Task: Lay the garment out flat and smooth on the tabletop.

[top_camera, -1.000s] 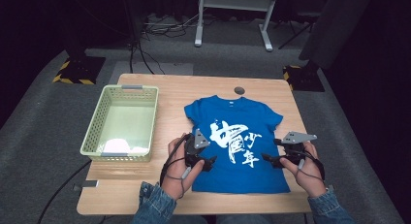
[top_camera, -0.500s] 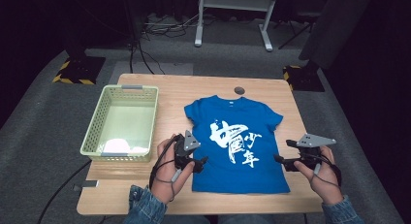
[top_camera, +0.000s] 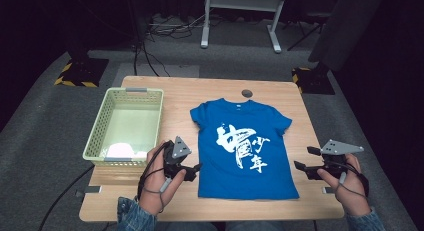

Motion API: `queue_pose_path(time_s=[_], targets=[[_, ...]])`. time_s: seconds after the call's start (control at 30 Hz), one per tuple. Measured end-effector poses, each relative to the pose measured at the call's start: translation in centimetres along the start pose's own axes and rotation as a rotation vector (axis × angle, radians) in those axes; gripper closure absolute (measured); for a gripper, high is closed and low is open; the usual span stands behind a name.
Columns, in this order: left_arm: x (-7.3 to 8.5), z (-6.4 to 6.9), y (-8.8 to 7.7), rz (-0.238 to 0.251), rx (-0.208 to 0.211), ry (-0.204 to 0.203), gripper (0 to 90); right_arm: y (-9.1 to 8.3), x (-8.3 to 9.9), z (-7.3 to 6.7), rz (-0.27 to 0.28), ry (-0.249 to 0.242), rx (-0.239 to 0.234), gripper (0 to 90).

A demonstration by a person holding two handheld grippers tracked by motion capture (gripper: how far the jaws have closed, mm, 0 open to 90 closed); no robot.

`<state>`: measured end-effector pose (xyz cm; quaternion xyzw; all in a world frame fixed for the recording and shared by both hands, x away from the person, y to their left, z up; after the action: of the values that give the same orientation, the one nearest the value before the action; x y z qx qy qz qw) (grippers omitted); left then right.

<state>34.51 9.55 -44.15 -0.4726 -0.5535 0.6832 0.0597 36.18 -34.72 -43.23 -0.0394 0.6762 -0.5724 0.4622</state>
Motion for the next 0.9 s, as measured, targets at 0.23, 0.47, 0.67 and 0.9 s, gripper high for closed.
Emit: queue_pose_path(time_s=[0.23,0.47,0.67,0.9], targets=[[2.3,-0.8,-0.5,-0.003,-0.019,-0.042,18.3,-0.6,1.1,0.5,-0.009,0.014,0.008,21.5],[4.7,-1.1,-0.7,-0.004,-0.023,-0.060,18.2,-0.2,3.1,0.7,-0.016,0.039,-0.004,20.9],[6.9,-1.6,-0.6,-0.024,-0.038,-0.070,19.5,0.1,4.6,1.2,-0.045,0.022,0.002,22.4],[7.1,-1.7,-0.6,-0.025,-0.038,-0.072,19.4,0.3,5.1,1.3,-0.052,0.024,0.002,22.0]])
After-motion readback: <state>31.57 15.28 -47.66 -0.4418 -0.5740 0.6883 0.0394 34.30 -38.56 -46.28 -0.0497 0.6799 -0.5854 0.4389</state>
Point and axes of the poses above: each handheld gripper's, and its own axes: y roughly forward along the jaws, x roughly out of its underside, z roughly to its right, the point moved 3 cm from there along y, roughly forward along the jaws, and after that the axes turned 15 degrees about -z, right-handed, at the moved point
